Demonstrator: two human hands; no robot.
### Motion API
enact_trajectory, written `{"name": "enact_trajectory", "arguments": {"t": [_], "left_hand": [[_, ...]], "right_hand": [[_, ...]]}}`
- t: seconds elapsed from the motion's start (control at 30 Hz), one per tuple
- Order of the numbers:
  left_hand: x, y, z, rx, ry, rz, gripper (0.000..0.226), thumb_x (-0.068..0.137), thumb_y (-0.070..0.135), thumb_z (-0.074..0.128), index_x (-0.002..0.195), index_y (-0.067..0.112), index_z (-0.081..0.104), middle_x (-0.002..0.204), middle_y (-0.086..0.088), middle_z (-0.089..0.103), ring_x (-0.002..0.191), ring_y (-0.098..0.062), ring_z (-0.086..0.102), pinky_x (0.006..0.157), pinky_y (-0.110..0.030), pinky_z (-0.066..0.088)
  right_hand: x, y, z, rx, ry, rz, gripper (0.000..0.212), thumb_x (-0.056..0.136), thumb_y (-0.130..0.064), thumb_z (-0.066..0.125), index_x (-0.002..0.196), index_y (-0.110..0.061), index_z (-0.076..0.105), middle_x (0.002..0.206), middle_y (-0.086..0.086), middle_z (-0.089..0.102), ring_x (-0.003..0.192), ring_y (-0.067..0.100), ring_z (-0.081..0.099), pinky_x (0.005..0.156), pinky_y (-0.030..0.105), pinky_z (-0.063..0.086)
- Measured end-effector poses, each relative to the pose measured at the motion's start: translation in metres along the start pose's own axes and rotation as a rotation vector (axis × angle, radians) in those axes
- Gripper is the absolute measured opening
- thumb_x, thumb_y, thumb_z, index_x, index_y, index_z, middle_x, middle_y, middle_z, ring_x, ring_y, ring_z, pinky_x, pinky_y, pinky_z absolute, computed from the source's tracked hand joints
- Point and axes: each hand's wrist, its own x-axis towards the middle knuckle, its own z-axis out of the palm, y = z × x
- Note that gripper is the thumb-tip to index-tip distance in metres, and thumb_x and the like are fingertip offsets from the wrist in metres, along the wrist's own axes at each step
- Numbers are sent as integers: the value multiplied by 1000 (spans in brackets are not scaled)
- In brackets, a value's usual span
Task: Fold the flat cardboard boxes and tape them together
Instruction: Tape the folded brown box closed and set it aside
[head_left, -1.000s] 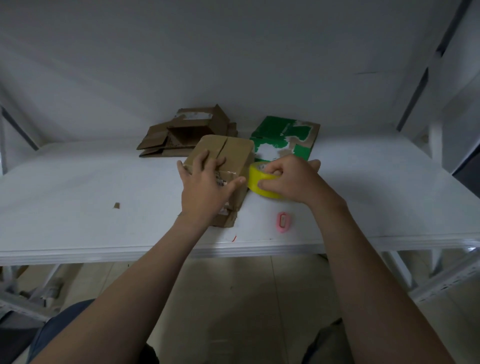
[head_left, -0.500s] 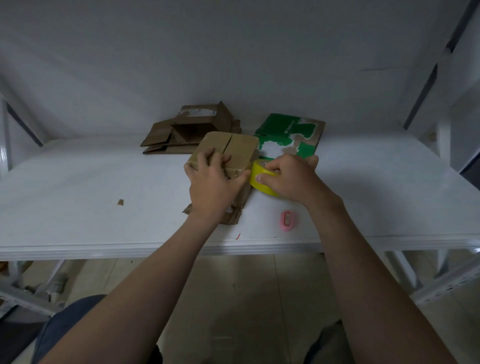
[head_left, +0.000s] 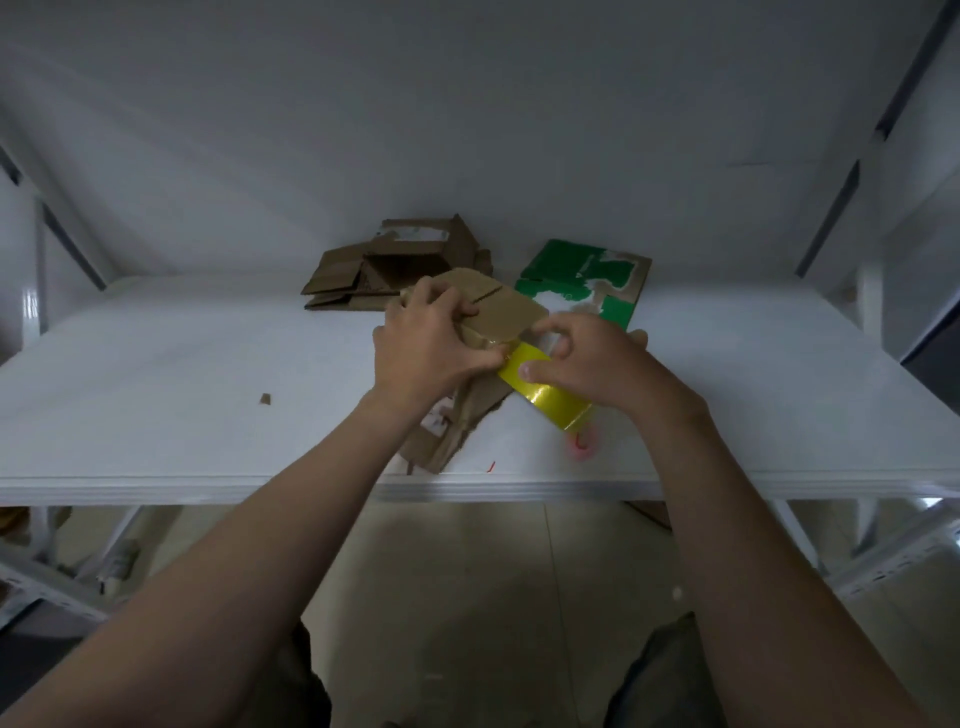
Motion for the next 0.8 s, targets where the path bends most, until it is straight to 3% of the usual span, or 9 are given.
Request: {"name": "enact_trajectory", "arguments": {"t": [0.07,0.13,0.17,0.23,0.33,0.5,0.6,0.7,0.8], "left_hand": [[4,0,-20,13,-59,90,72,50,78,60,103,31,68,117,6,55,108,-32,57,83,-51,52],[7,2,-41,13,-111,189,74,46,81,61,100,31,67,114,8,56,107,-29,58,82,-51,51],[9,4,-50,6,-140,240,75,44,83,61,97,31,66,111,9,55,106,-27,59,81,-49,51],[10,6,-68,-20,-209,342,72,41,80,65,93,30,62,107,10,53,101,-25,58,78,-45,50],[9,10,-91,-97,-332,474,67,43,65,76,94,25,56,109,5,48,94,-20,53,70,-34,41],[2,14,-115,-198,-403,551,74,51,44,91,99,23,40,109,1,38,88,-21,50,66,-40,50],[3,12,-122,-286,-435,556,74,53,36,94,98,25,37,106,6,35,88,-12,46,68,-33,48],[5,11,-126,-339,-469,561,76,53,38,94,105,27,40,115,6,37,100,-13,49,77,-37,54],[9,9,-123,-329,-497,573,81,53,42,95,117,29,47,122,8,39,108,-12,49,85,-36,54]], "right_hand": [[-5,-14,-10,63,-22,-83,87,78,-45,83,152,-31,39,127,1,57,109,14,54,81,23,40],[-4,-25,-17,38,-50,-155,111,70,-48,89,158,-35,23,153,5,38,133,20,44,102,38,45],[-5,-32,-21,19,-77,-178,119,66,-49,91,158,-38,16,162,3,26,144,24,33,111,46,39],[-8,-45,-25,5,-136,-219,129,61,-49,94,158,-43,9,167,1,17,152,23,18,119,48,29],[-13,-59,-27,36,-232,-262,140,50,-56,96,154,-53,1,165,1,21,151,21,22,120,47,30],[-20,-63,-25,142,-281,-324,142,48,-54,98,154,-48,4,161,-7,25,147,14,29,120,44,33],[-23,-65,-25,194,-259,-346,144,52,-45,99,157,-46,0,164,-10,18,150,10,22,123,40,27],[-24,-67,-28,196,-208,-353,142,54,-37,100,156,-48,3,163,-11,20,149,10,24,121,34,29],[-24,-66,-25,185,-152,-347,134,54,-36,100,153,-51,11,159,-8,26,145,14,29,118,39,35]]}}
